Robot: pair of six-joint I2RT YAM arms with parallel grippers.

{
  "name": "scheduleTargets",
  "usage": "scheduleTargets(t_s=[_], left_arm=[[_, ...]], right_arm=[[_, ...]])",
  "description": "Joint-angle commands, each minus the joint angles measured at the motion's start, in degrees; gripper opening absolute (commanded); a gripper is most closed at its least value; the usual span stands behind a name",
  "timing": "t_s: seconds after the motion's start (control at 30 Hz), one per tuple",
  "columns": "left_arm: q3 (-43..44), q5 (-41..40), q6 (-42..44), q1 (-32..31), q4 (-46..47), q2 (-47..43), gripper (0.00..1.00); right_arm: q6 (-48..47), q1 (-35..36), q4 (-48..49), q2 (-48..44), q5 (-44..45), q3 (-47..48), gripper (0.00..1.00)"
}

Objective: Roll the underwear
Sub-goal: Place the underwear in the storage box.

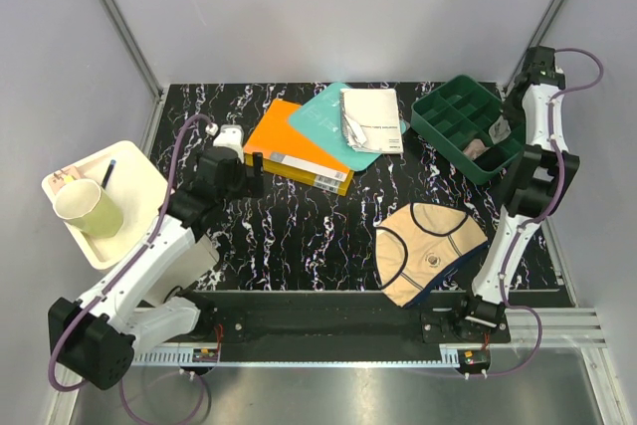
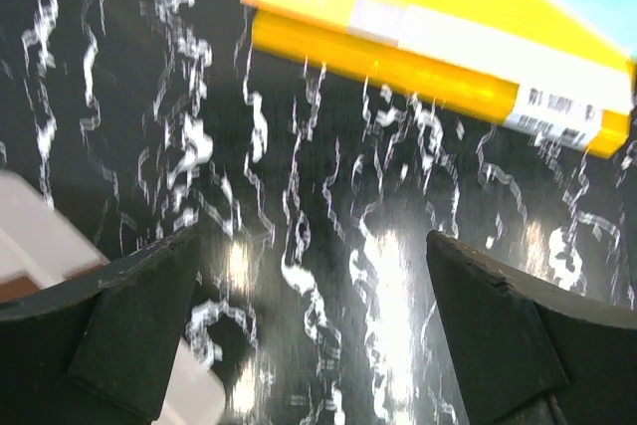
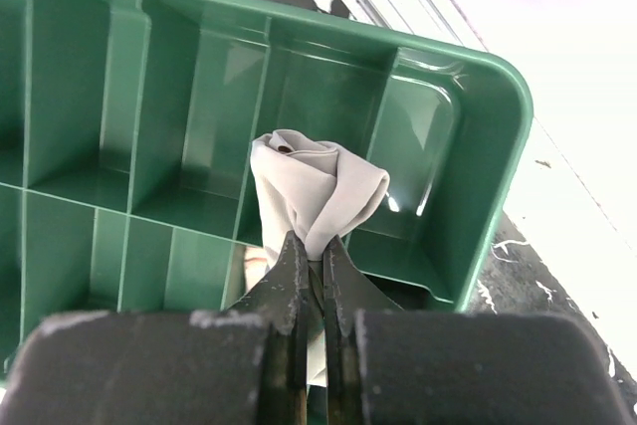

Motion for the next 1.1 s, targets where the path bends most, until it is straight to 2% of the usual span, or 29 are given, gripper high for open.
scheduleTargets(t_s=[0.0,0.3,0.43,1.07], left_arm=[[3.19,-0.46,3.71,0.84,10.56,2.51,0.99],[8.2,1.65,5.12,2.6,15.05,12.36,0.99],[7.94,2.27,5.56,2.69,15.05,12.36,0.99],[6.97,3.06,4.59,2.95,15.05,11.31,0.99]], right_arm=[[0.3,-1.79,-1.75,0.53,-0.39,4.21,0.0],[0.83,-4.43,-5.44,7.92,-0.04,10.37,0.0],[0.39,-4.69,-5.53,8.63,1.97,9.84,0.0],[-6.29,-5.22,-5.09,15.04,-1.01,11.6,0.0]])
